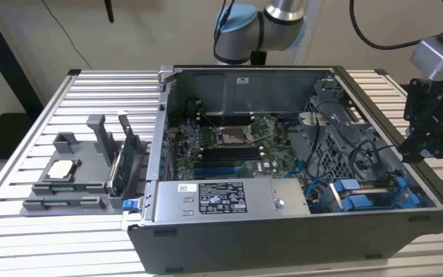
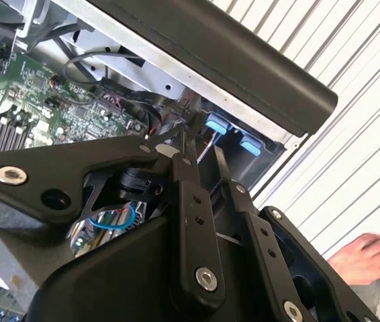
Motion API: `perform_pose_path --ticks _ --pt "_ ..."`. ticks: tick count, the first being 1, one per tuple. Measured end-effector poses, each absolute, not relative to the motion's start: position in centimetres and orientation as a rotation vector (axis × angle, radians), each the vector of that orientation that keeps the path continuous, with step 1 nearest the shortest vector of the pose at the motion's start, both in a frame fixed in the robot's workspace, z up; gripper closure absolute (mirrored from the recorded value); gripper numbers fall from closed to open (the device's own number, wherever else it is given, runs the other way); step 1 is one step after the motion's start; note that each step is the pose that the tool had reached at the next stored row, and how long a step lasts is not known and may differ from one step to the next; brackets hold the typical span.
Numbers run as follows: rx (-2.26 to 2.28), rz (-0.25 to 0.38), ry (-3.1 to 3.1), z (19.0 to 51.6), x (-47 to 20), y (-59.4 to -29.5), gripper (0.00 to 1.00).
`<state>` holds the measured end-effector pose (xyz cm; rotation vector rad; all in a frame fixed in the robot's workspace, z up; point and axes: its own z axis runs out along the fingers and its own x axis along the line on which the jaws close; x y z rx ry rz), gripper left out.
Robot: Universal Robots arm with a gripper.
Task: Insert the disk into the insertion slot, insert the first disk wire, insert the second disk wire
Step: 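Insert the second disk wire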
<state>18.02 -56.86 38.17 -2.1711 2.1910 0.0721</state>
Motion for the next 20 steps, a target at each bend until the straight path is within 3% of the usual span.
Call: perform_pose_path --ticks 20 --pt "-2.179 0.126 2.200 37.5 19.3 -56.1 0.73"
